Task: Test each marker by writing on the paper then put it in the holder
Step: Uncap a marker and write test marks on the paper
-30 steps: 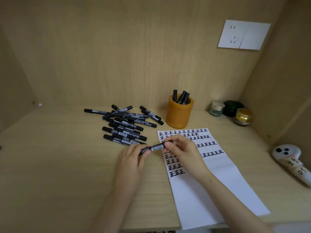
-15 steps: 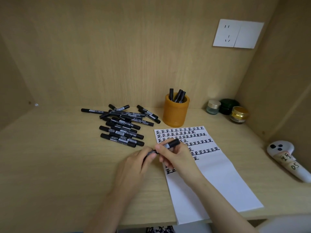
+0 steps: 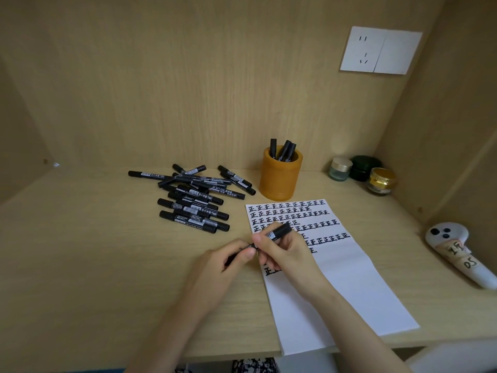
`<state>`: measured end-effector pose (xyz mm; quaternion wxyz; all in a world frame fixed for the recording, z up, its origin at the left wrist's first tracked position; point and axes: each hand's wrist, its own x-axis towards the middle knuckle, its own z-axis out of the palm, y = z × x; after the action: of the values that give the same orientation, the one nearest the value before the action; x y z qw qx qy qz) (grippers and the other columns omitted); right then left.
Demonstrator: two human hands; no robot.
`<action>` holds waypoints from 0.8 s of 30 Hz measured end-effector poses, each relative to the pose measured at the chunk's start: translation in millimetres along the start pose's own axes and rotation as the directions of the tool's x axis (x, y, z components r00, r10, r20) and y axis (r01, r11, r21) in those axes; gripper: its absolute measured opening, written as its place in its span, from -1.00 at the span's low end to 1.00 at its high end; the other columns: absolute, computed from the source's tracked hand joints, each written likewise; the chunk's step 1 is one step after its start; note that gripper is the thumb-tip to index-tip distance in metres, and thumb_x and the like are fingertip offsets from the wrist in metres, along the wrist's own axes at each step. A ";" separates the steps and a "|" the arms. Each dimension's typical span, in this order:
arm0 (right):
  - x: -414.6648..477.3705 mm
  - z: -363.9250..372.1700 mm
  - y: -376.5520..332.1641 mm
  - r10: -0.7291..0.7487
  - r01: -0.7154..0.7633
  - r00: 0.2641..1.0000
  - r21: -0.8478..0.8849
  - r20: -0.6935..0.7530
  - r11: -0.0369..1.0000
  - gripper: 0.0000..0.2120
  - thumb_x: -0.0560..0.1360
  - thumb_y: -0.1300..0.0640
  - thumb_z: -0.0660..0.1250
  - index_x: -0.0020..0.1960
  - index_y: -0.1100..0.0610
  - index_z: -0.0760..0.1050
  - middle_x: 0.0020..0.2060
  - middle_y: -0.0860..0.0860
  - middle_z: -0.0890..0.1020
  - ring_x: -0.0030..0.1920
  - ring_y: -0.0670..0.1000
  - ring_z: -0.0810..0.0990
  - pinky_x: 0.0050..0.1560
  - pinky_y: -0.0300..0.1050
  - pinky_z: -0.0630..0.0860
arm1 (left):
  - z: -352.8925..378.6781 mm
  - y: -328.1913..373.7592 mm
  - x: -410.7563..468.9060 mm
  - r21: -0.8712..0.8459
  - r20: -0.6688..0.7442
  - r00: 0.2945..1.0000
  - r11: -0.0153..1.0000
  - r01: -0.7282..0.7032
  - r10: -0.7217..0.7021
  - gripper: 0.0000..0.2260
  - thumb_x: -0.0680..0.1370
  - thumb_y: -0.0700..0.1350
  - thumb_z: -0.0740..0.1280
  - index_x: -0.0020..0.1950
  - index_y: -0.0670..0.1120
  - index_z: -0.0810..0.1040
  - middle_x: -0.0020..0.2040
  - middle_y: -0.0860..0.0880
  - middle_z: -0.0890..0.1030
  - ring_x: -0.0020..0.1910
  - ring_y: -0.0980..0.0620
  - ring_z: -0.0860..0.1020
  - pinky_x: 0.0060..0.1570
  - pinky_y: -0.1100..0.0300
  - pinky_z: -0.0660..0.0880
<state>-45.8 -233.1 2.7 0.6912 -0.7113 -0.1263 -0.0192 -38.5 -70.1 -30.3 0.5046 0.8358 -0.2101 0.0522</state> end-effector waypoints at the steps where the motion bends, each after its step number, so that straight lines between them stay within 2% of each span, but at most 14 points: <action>1: -0.1 -0.2 0.2 -0.001 0.001 1.000 -0.003 0.005 1.000 -0.88 0.54 0.23 0.33 -0.16 0.23 0.49 -0.50 0.04 0.52 -0.53 -0.11 0.40 -0.45 -0.34 0.34 | 0.3 -0.2 0.3 -0.020 0.013 1.000 1.000 0.004 -0.004 -0.66 0.48 0.30 0.13 -0.12 0.10 0.54 -0.36 -0.04 0.50 -0.38 0.02 0.43 -0.30 0.00 0.41; 3: -0.3 -0.4 0.5 -0.001 0.001 1.000 -0.012 0.012 1.000 -0.88 0.54 0.22 0.33 -0.17 0.20 0.50 -0.50 0.04 0.52 -0.52 -0.11 0.40 -0.45 -0.34 0.34 | 0.0 -0.1 1.1 -0.059 0.038 0.999 0.998 0.020 -0.018 -0.65 0.47 0.29 0.16 -0.10 0.08 0.56 -0.30 -0.04 0.56 -0.28 -0.04 0.51 -0.18 -0.10 0.46; 6: -1.1 -2.6 -1.3 0.001 -0.001 1.000 -0.008 0.017 1.000 -0.91 0.53 0.22 0.33 -0.16 0.18 0.50 -0.49 0.02 0.52 -0.51 -0.10 0.41 -0.44 -0.34 0.35 | -1.2 2.3 2.0 -0.153 0.051 0.998 0.987 0.040 -0.033 -0.71 0.46 0.25 0.22 -0.08 0.10 0.61 -0.17 0.07 0.65 -0.12 0.08 0.60 -0.02 0.03 0.51; 8: -1.7 -3.5 -1.4 0.012 -0.012 1.000 -0.003 -0.002 1.000 -0.91 0.53 0.23 0.33 -0.16 0.18 0.51 -0.51 0.01 0.50 -0.51 -0.11 0.40 -0.45 -0.34 0.34 | -0.5 4.2 2.3 -0.128 0.053 0.998 0.991 0.027 -0.020 -0.73 0.46 0.26 0.22 -0.05 0.14 0.59 -0.15 0.15 0.65 -0.13 0.15 0.60 -0.09 0.14 0.51; 10: -2.3 -3.7 0.5 0.019 -0.018 0.998 0.013 -0.057 1.000 -0.88 0.52 0.23 0.35 -0.20 0.17 0.51 -0.53 0.02 0.48 -0.53 -0.09 0.38 -0.49 -0.32 0.32 | 0.3 7.9 1.2 -0.096 0.042 0.999 0.995 0.009 -0.005 -0.74 0.45 0.30 0.23 0.00 0.22 0.54 -0.13 0.24 0.63 -0.18 0.26 0.57 -0.18 0.32 0.42; 12: -2.8 -5.1 0.6 0.016 -0.007 0.987 0.054 -0.160 0.999 -0.82 0.51 0.22 0.36 -0.27 0.17 0.48 -0.56 0.04 0.46 -0.57 -0.04 0.36 -0.53 -0.27 0.29 | -1.8 11.7 0.2 -0.128 -0.023 0.999 0.991 0.037 -0.040 -0.71 0.38 0.33 0.28 0.01 0.26 0.50 -0.07 0.29 0.61 -0.31 0.34 0.51 -0.27 0.44 0.35; 15: -3.4 -23.3 1.1 0.078 0.002 0.924 0.208 -0.375 0.978 -0.74 0.54 0.24 0.31 -0.32 0.13 0.40 -0.57 0.05 0.42 -0.59 0.01 0.34 -0.53 -0.24 0.21 | -6.0 15.2 -2.3 -0.162 -0.060 0.993 0.983 0.087 -0.098 -0.71 0.34 0.29 0.37 -0.03 0.20 0.50 -0.07 0.28 0.61 -0.38 0.35 0.46 -0.32 0.45 0.35; 17: -6.4 -40.7 1.5 0.124 -0.007 0.891 0.259 -0.438 0.966 -0.83 0.57 0.22 0.22 -0.21 0.17 0.43 -0.54 0.08 0.46 -0.53 0.05 0.44 -0.49 -0.20 0.21 | -4.6 15.2 -3.4 -0.113 -0.003 0.996 0.990 0.088 -0.089 -0.82 0.39 0.19 0.35 -0.08 0.17 0.54 -0.13 0.26 0.62 -0.36 0.30 0.49 -0.31 0.46 0.38; 20: -13.3 -58.2 4.6 0.162 -0.076 0.884 0.206 -0.439 0.976 -0.77 0.59 0.19 0.14 -0.08 0.24 0.54 -0.43 0.17 0.61 -0.41 0.09 0.59 -0.46 -0.17 0.25 | 0.1 12.8 -5.0 -0.004 0.088 0.995 0.999 0.041 -0.040 -0.77 0.36 0.29 0.26 -0.11 0.23 0.56 -0.23 0.19 0.64 -0.47 0.10 0.48 -0.40 0.38 0.41; 22: -17.5 -60.3 6.5 0.184 -0.129 0.880 0.153 -0.438 0.980 -0.78 0.57 0.13 0.24 -0.12 0.24 0.56 -0.40 0.18 0.62 -0.42 0.02 0.57 -0.48 -0.19 0.25 | 1.9 11.3 -5.8 0.079 0.148 0.987 0.996 0.047 -0.058 -0.80 0.40 0.29 0.26 -0.09 0.27 0.57 -0.25 0.17 0.64 -0.39 -0.08 0.55 -0.33 0.07 0.54; 24: -19.6 -59.7 9.3 0.166 -0.160 0.871 0.052 -0.462 0.986 -0.78 0.50 0.09 0.38 -0.22 0.22 0.53 -0.45 0.14 0.55 -0.48 -0.05 0.45 -0.50 -0.28 0.28 | 4.3 9.8 -8.7 0.142 0.211 0.974 0.989 0.046 -0.076 -0.84 0.42 0.25 0.27 -0.08 0.29 0.58 -0.22 0.27 0.64 -0.37 -0.06 0.58 -0.23 -0.01 0.57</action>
<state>-54.1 -295.2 -7.8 0.7047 -0.6898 0.1029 -0.1299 -50.9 -75.2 -27.0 0.4221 0.8750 -0.2338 -0.0404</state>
